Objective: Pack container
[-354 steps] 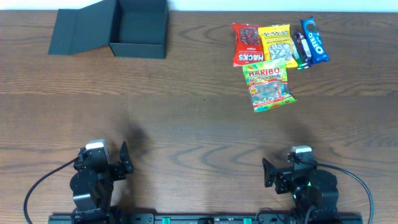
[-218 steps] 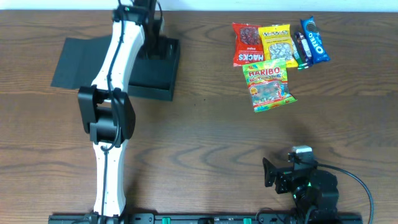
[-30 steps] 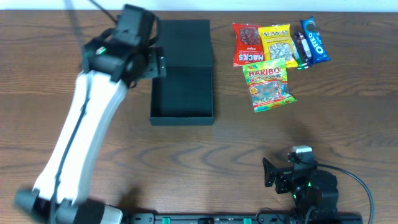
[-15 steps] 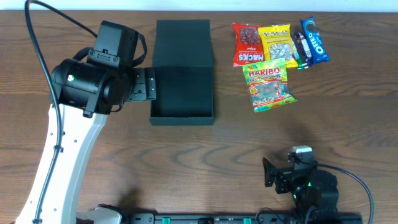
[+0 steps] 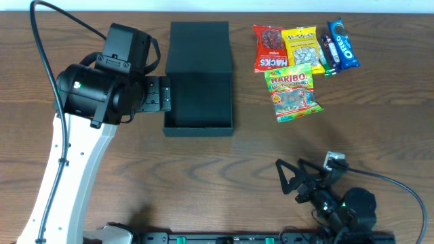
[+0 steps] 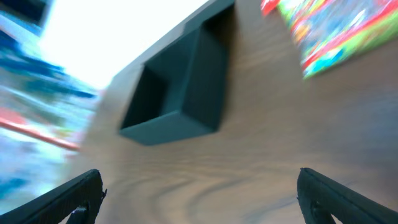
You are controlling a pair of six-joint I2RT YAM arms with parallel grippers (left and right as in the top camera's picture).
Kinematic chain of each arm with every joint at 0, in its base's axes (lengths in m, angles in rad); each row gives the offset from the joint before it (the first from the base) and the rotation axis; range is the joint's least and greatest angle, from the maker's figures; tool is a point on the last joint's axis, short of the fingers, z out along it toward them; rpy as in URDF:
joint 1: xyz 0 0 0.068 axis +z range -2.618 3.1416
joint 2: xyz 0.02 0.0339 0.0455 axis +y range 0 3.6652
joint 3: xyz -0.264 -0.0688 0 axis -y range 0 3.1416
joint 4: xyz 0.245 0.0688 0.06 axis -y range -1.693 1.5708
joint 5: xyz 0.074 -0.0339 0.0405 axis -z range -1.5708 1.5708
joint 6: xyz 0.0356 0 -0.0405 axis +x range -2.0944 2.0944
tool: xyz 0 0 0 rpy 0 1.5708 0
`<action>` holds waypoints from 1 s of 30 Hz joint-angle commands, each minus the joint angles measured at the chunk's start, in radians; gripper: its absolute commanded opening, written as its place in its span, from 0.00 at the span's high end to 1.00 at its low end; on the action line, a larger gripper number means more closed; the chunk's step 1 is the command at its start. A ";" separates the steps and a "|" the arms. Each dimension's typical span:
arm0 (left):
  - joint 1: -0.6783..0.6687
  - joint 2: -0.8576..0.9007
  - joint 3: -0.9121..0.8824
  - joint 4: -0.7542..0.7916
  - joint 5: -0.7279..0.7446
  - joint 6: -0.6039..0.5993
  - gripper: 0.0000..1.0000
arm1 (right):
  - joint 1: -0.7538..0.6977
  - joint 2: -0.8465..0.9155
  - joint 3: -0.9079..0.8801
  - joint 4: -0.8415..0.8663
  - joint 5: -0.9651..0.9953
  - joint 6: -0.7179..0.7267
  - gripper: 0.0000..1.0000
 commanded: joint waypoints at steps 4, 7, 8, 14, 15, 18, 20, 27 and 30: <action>0.003 -0.014 -0.002 0.036 0.005 0.027 0.05 | 0.005 0.003 -0.002 0.163 0.049 0.180 0.01; 0.003 0.004 -0.006 0.089 0.004 0.069 0.05 | -0.029 0.113 -0.001 0.308 0.099 0.169 0.01; 0.003 0.016 -0.011 0.116 0.004 0.094 0.05 | -0.049 0.173 0.003 0.359 0.091 0.161 0.01; 0.003 0.107 -0.013 0.230 0.004 0.140 0.05 | -0.186 0.601 0.167 0.537 -0.006 0.003 0.01; 0.003 0.124 -0.013 0.250 0.004 0.153 0.05 | -0.212 0.697 0.238 0.536 -0.028 -0.064 0.01; 0.004 0.164 -0.013 0.301 0.004 0.177 0.05 | -0.256 0.902 0.409 0.533 -0.098 -0.247 0.01; 0.007 0.188 -0.013 0.334 0.005 0.176 0.05 | -0.278 1.021 0.507 0.533 -0.117 -0.332 0.01; 0.038 0.223 -0.013 0.386 0.072 0.175 0.05 | -0.325 1.283 0.642 0.675 -0.003 -0.415 0.01; 0.053 0.225 -0.013 0.404 0.095 0.175 0.05 | -0.314 1.421 0.730 0.608 -0.003 -0.462 0.01</action>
